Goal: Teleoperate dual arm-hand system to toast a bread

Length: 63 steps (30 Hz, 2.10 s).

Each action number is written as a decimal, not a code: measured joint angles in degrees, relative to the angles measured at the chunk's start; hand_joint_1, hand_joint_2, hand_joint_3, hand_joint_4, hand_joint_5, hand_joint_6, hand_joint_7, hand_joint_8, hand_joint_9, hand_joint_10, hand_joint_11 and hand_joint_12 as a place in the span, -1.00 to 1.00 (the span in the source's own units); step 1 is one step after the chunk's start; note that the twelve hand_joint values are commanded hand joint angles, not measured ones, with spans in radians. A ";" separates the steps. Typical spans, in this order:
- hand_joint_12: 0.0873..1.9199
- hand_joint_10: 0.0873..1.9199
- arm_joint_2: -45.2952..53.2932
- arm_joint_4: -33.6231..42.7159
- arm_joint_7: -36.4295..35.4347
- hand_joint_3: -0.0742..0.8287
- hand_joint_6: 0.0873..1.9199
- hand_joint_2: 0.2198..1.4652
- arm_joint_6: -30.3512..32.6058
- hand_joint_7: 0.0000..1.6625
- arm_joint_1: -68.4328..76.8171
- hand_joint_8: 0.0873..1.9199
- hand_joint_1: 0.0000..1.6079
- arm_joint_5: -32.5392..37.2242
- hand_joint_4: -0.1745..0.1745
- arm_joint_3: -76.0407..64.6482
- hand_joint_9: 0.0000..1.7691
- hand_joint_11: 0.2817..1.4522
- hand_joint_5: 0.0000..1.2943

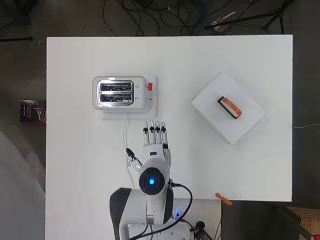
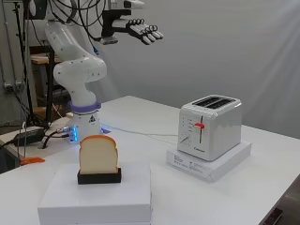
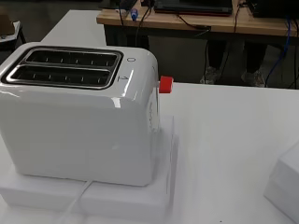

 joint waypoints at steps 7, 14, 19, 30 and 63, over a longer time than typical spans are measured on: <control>-1.00 -1.00 -10.60 -0.91 -2.60 -0.83 -1.00 0.37 -0.36 -0.55 0.23 -1.00 -0.93 -2.72 -0.01 0.41 -0.44 -0.73 -0.55; -1.00 -1.00 6.28 8.73 -5.84 -0.83 -1.00 0.38 -3.92 -0.55 0.01 -1.00 -0.93 -3.26 0.15 -5.44 -0.46 -0.73 -0.55; -1.00 -1.00 27.85 21.12 -7.47 -0.83 -1.00 0.39 -5.48 -0.55 -1.42 -1.00 -0.95 -4.03 0.21 -11.66 -0.44 -0.69 -0.53; -1.00 -1.00 50.42 32.61 -11.73 -0.87 -1.00 0.20 -2.79 -0.44 -3.62 -1.00 -1.00 -4.44 0.24 -23.41 -0.35 -0.66 -0.42; -0.79 -0.95 56.03 25.90 -24.21 -0.83 0.35 0.57 9.93 0.22 -12.26 0.05 0.52 4.57 -1.00 -25.58 0.52 -0.17 0.01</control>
